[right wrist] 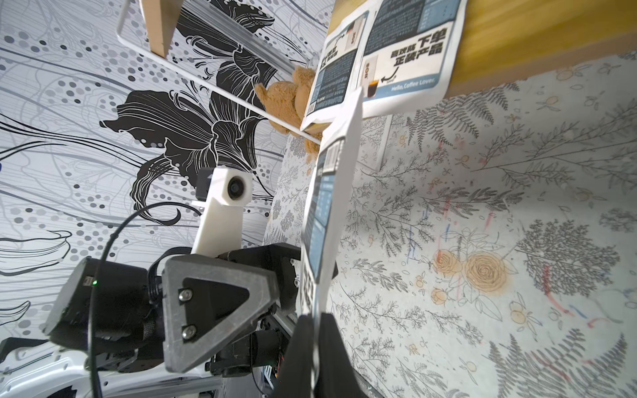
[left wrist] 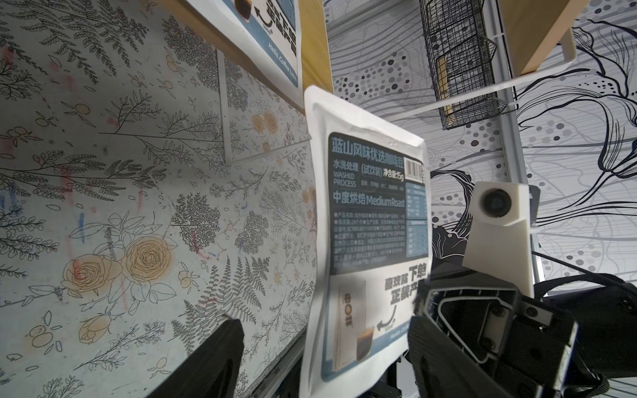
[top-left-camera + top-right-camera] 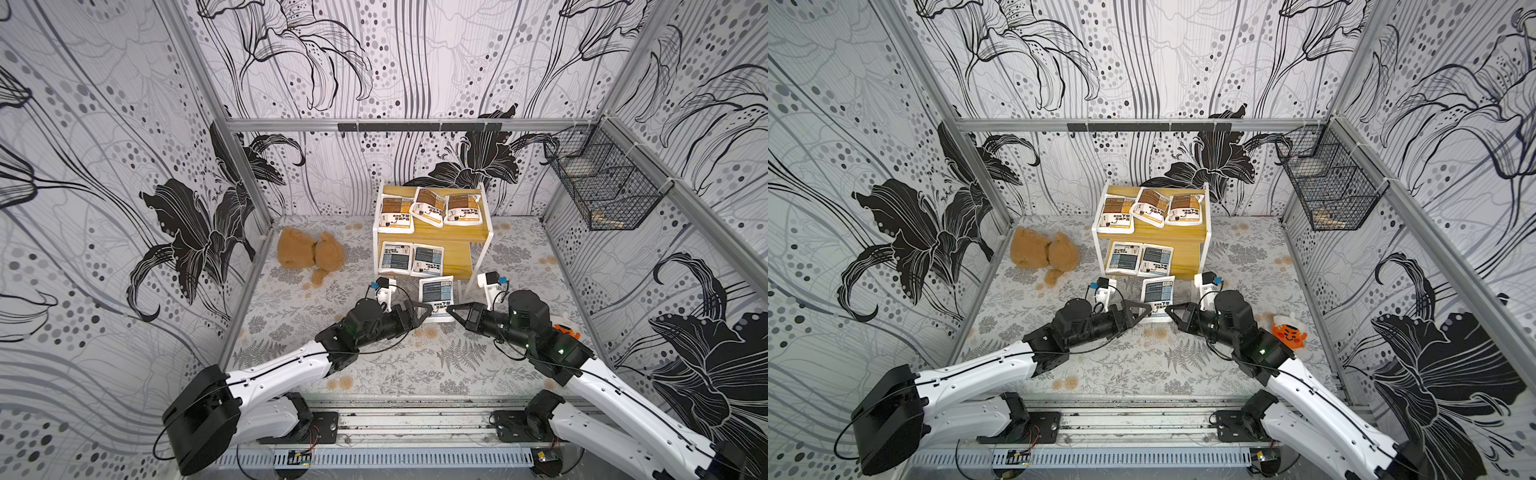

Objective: Place the bagged coffee beans on the shelf by color
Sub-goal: Pick up the bagged coffee beans at the center of the board.

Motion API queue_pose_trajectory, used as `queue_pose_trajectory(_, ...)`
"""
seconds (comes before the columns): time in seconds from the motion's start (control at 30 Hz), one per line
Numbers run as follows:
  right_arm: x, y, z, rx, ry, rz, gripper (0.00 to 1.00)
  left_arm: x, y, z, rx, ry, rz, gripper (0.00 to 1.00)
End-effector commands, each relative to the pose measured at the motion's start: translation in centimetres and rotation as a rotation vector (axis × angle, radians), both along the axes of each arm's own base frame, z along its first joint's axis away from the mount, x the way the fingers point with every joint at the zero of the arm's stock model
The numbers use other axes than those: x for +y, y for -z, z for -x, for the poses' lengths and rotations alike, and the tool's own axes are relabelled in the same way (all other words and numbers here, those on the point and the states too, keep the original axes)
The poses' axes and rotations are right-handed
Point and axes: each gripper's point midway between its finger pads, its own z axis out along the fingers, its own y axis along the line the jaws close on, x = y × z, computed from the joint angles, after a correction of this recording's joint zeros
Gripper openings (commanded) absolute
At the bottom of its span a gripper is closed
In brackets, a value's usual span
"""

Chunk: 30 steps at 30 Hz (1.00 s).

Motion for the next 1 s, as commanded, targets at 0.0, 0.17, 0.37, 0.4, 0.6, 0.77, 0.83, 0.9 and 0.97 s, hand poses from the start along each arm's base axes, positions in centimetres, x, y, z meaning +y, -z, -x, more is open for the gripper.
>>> queue_pose_trajectory(0.0, 0.2, -1.3, 0.1, -0.046, -0.018, -0.029, 0.02, -1.3, -4.2, -0.2, -0.090, 0.036, 0.111, 0.70)
queue_pose_trajectory(0.17, -0.1, -1.1, 0.2, -0.042, -0.012, -0.028, 0.02, -1.8, -4.2, 0.1, -0.087, 0.061, 0.152, 0.48)
queue_pose_trajectory(0.37, -0.2, -0.7, 0.2, -0.033, -0.003, -0.019, 0.04, -1.9, -4.0, 0.2, -0.073, 0.075, 0.155, 0.20)
queue_pose_trajectory(0.4, -0.2, -0.6, 0.2, -0.031, -0.002, -0.017, 0.05, -1.9, -3.9, 0.2, -0.073, 0.076, 0.152, 0.17)
queue_pose_trajectory(0.6, -0.8, -0.2, -0.2, -0.024, 0.033, 0.016, 0.35, -2.5, -3.0, -0.1, -0.043, 0.083, 0.116, 0.00)
queue_pose_trajectory(0.77, -3.8, -0.3, -1.0, 0.010, 0.147, 0.158, 0.69, -3.0, -2.8, -1.4, -0.053, 0.060, 0.025, 0.00)
queue_pose_trajectory(0.83, -5.2, -1.0, -1.1, 0.008, 0.185, 0.218, 0.72, -3.6, -3.0, -2.1, -0.066, 0.066, -0.012, 0.00)
queue_pose_trajectory(0.9, -6.6, -1.8, -1.2, -0.001, 0.225, 0.259, 0.75, -4.2, -3.4, -2.9, -0.079, 0.060, -0.047, 0.00)
queue_pose_trajectory(0.97, -7.5, -3.1, -1.2, -0.024, 0.252, 0.280, 0.78, -4.7, -3.6, -3.9, -0.086, 0.045, -0.080, 0.00)
